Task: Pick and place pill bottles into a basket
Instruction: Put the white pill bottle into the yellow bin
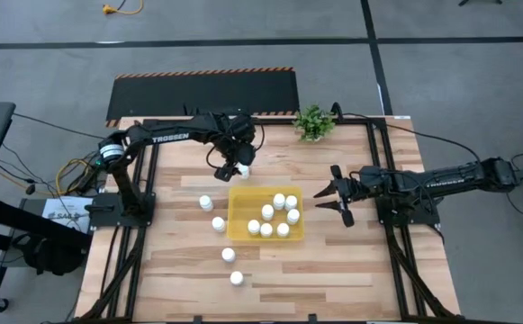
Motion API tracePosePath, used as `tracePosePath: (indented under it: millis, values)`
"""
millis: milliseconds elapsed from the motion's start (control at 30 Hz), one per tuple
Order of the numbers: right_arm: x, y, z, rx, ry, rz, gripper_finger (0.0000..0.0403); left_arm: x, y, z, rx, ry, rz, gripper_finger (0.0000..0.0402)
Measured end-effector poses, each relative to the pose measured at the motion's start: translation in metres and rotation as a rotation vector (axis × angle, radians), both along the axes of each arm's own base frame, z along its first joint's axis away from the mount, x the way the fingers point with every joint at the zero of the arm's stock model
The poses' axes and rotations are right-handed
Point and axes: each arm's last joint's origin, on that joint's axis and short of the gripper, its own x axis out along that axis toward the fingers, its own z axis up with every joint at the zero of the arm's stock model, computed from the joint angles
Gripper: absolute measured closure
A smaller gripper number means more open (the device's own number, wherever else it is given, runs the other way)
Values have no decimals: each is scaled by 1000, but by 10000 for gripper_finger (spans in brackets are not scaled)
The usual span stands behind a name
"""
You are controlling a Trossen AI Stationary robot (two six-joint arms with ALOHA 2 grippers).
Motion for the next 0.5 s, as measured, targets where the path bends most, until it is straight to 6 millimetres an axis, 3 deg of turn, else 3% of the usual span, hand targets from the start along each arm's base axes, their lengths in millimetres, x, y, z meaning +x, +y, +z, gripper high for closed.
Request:
tracePosePath:
  millis: [500]
  values:
    - [0, -2, 0, 0, 0, -13, 278, 2, 2, -12, 29, 37, 29, 159]
